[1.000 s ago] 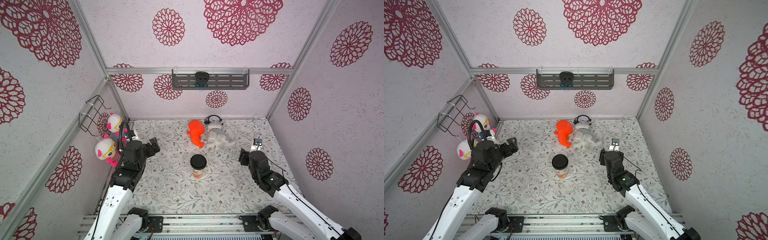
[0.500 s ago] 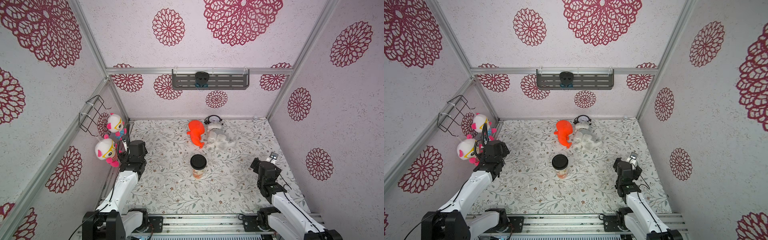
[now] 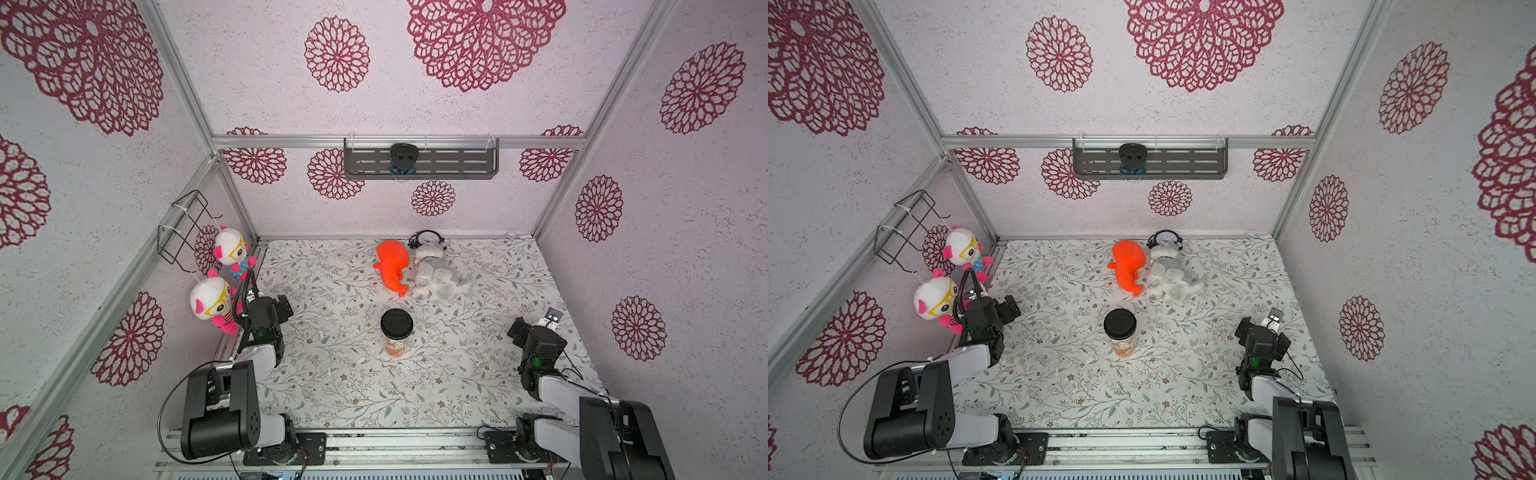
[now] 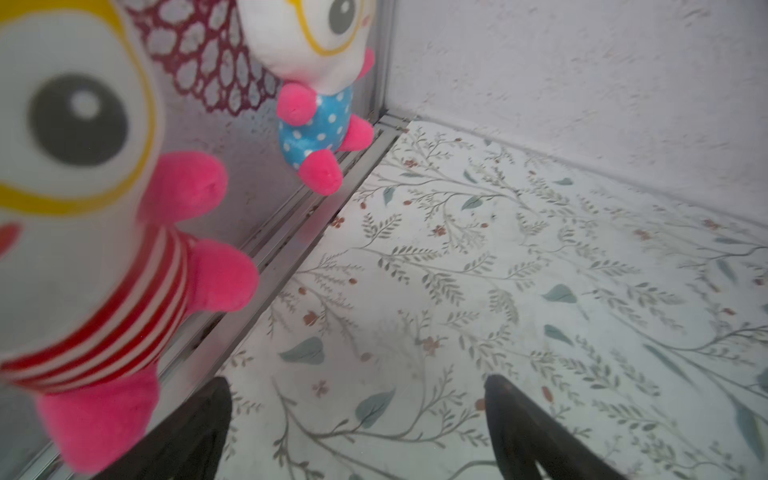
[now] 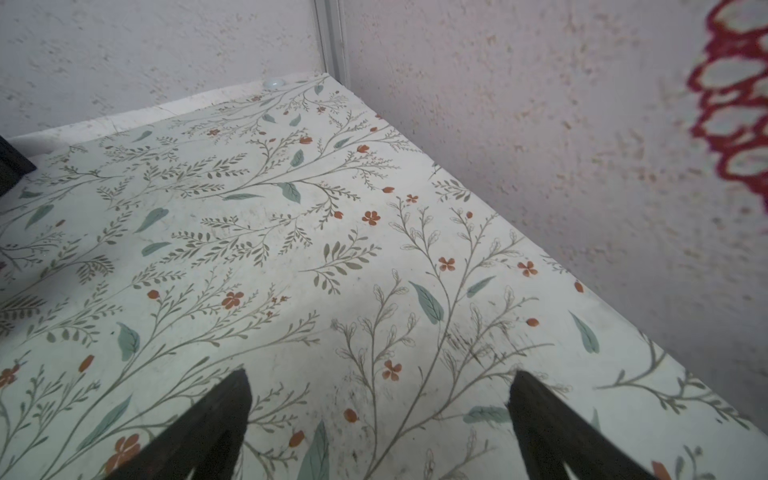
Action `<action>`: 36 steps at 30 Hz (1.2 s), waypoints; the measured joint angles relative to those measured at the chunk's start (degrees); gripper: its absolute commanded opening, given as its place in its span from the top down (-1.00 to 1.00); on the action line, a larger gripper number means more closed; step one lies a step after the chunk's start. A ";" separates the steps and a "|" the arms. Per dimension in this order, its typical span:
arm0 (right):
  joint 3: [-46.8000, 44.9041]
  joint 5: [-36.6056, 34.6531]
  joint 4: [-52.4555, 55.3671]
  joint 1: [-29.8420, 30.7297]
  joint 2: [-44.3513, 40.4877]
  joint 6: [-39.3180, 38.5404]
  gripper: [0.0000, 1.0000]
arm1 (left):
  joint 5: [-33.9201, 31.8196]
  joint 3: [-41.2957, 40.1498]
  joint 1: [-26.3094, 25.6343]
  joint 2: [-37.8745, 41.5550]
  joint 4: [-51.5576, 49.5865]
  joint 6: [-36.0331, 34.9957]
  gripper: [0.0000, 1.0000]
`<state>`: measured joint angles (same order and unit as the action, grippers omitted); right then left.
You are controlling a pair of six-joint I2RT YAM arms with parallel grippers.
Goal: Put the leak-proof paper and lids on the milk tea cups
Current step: Reset both arms
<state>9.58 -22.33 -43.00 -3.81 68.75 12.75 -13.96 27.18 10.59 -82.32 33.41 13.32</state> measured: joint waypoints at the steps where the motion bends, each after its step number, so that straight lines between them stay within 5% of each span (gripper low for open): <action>1: 0.26 0.52 -1.36 -0.17 1.27 -0.31 -0.98 | 1.51 0.07 0.00 -1.36 2.34 -0.31 -0.95; 10: 5.95 9.70 -11.04 -0.37 12.11 -3.61 -0.98 | 7.48 -1.25 -1.86 -5.84 9.62 -3.34 -0.95; 17: 5.29 11.67 -19.04 5.40 19.21 -9.29 -0.98 | 7.78 -1.68 -2.10 -5.99 11.93 -4.20 -0.95; 36: 5.14 12.07 -21.84 5.20 19.78 -10.80 -0.98 | 7.78 -1.68 -2.10 -6.16 12.96 -4.72 -0.95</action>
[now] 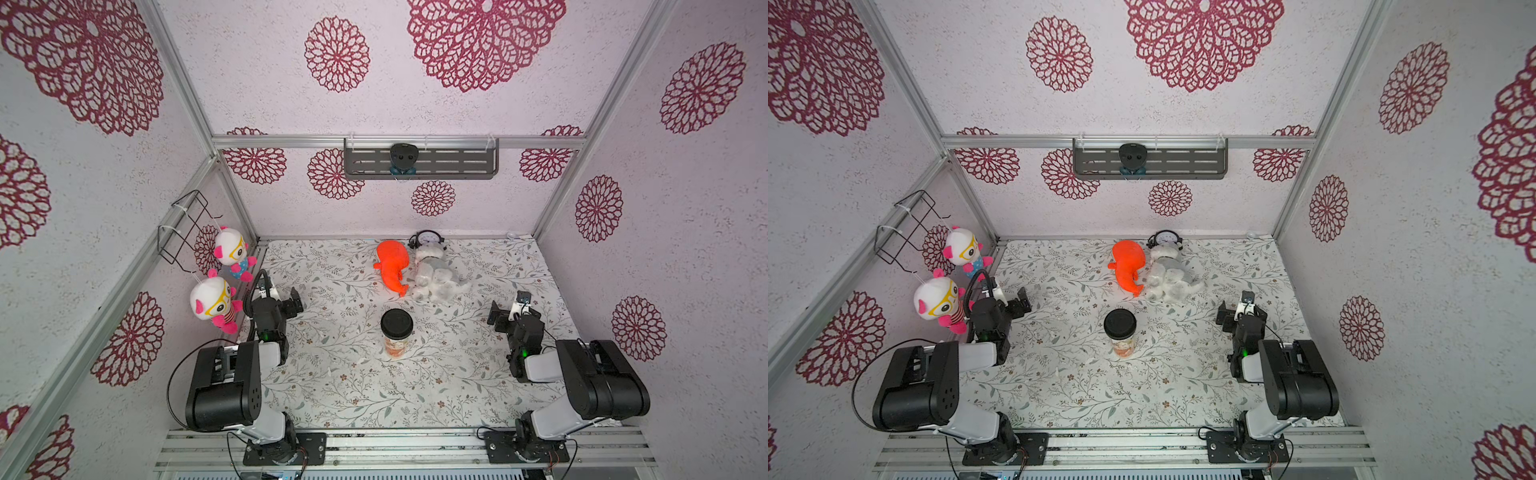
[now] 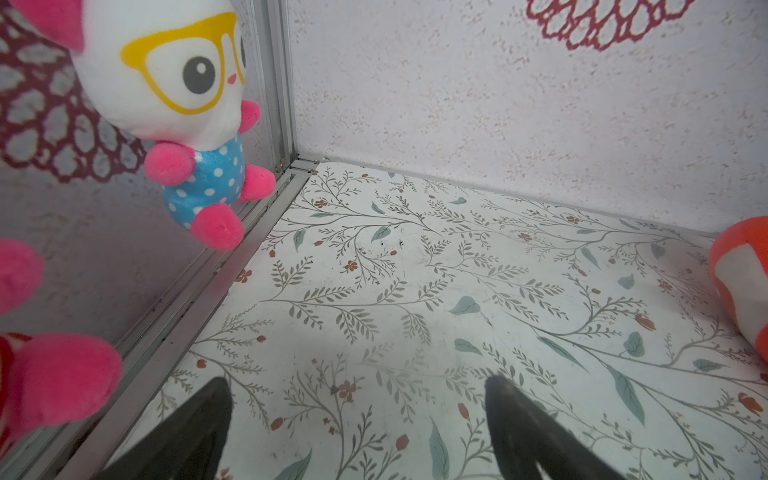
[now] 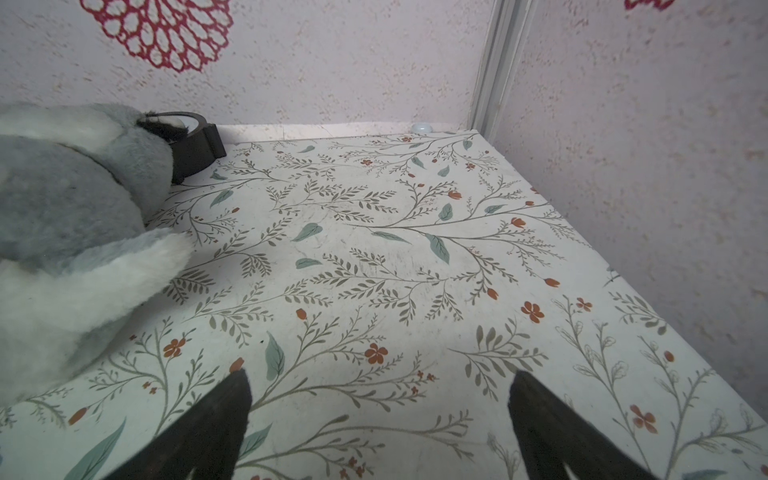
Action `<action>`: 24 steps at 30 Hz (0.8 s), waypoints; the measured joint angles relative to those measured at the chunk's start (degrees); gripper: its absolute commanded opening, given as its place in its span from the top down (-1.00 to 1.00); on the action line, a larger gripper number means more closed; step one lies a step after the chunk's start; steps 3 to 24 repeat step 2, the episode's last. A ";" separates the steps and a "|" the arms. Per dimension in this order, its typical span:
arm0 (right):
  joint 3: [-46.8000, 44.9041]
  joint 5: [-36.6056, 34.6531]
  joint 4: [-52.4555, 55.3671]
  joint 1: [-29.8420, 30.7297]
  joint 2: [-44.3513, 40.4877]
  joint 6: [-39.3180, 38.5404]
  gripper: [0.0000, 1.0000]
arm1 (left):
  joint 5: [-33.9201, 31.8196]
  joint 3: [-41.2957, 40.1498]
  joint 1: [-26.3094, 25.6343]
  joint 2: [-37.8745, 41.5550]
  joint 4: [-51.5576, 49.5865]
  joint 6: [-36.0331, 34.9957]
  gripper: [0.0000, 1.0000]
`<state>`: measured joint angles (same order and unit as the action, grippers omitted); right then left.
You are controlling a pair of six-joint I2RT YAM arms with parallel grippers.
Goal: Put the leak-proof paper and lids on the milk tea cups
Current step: Reset both arms
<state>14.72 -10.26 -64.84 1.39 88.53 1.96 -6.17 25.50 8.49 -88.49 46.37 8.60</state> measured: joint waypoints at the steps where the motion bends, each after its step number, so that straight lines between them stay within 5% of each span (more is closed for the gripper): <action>1: 0.00 0.00 -0.02 -0.02 0.00 0.00 -0.98 | 0.00 0.00 0.00 -0.04 -0.02 -0.02 -0.95; 24: 0.00 0.00 -0.02 -0.02 0.00 0.00 -0.98 | 0.00 0.00 0.00 -0.07 -0.07 -0.02 -0.95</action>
